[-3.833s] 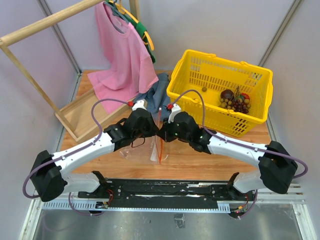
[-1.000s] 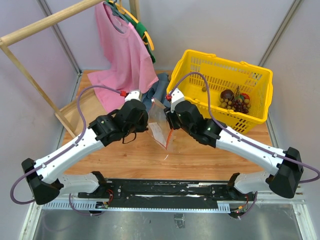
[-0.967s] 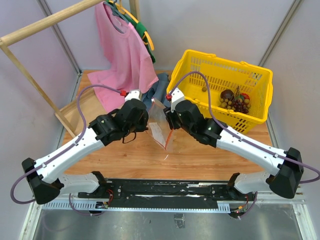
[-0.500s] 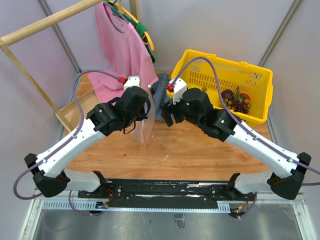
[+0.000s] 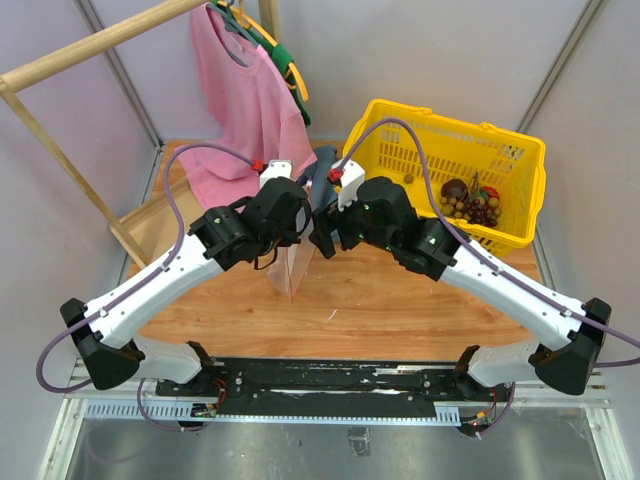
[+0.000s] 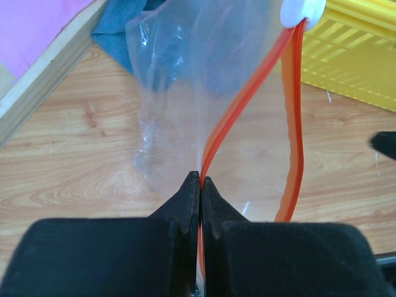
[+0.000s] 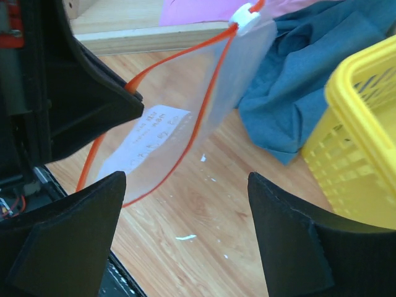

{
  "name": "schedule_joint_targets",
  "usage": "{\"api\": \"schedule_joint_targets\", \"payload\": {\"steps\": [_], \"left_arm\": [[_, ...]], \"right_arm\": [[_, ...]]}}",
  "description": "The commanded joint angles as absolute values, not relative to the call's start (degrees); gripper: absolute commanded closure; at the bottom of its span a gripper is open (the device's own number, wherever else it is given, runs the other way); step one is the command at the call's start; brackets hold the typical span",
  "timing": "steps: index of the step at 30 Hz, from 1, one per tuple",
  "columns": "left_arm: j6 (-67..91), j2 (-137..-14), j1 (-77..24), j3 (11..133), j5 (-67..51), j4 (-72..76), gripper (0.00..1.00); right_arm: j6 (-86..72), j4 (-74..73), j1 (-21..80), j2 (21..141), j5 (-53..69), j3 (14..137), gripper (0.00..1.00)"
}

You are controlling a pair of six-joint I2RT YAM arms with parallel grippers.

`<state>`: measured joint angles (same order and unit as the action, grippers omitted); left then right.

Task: Place the food in the zip-top bag and seal the zipper
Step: Open the zipper of the food storage bag at the center of the board.

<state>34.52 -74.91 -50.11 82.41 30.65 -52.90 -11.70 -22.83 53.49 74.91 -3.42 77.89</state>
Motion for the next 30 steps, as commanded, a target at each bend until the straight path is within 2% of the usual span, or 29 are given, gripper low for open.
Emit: {"api": "schedule_joint_targets", "payload": {"steps": [1,5,8,13,14,16,21,23,27,30], "left_arm": [[35.1,-74.9,-50.4,81.6,29.2,-49.0,1.0],[35.4,-74.5,-50.4,81.1,28.3,-48.6,1.0],[35.7,-73.2,-50.4,80.6,29.1,-49.3,1.0],[36.5,-71.3,-50.4,78.4,31.7,-51.7,1.0],[36.7,-71.0,-50.4,77.9,32.4,-52.1,1.0],[37.5,-70.5,-50.4,76.9,33.7,-53.4,1.0],[40.7,-69.6,-50.3,76.1,38.8,-58.2,0.97],[41.0,-69.0,-50.3,75.3,37.1,-56.2,0.89],[41.8,-66.5,-50.3,70.4,30.2,-46.2,0.8],[43.6,-65.1,-50.3,66.4,26.4,-39.2,0.67]], "right_arm": [[-18.8,-14.7,52.4,77.4,-1.1,74.4,0.2],[-20.9,-13.6,52.4,81.3,-4.0,73.7,0.25],[-22.1,-15.7,50.7,83.1,-8.8,71.9,0.38],[-23.8,-15.8,47.9,81.3,-10.7,68.0,0.77],[-23.6,-15.9,47.8,80.8,-11.7,67.7,0.88],[-23.4,-17.0,47.7,79.7,-14.8,67.4,0.99],[-23.9,-17.4,47.3,77.7,-18.0,66.9,0.99],[-25.6,-15.9,47.4,77.2,-16.1,66.2,0.99],[-29.7,-12.2,48.2,76.5,-14.6,64.1,1.0],[-32.3,-10.2,48.9,76.0,-14.6,62.9,0.99]]}}
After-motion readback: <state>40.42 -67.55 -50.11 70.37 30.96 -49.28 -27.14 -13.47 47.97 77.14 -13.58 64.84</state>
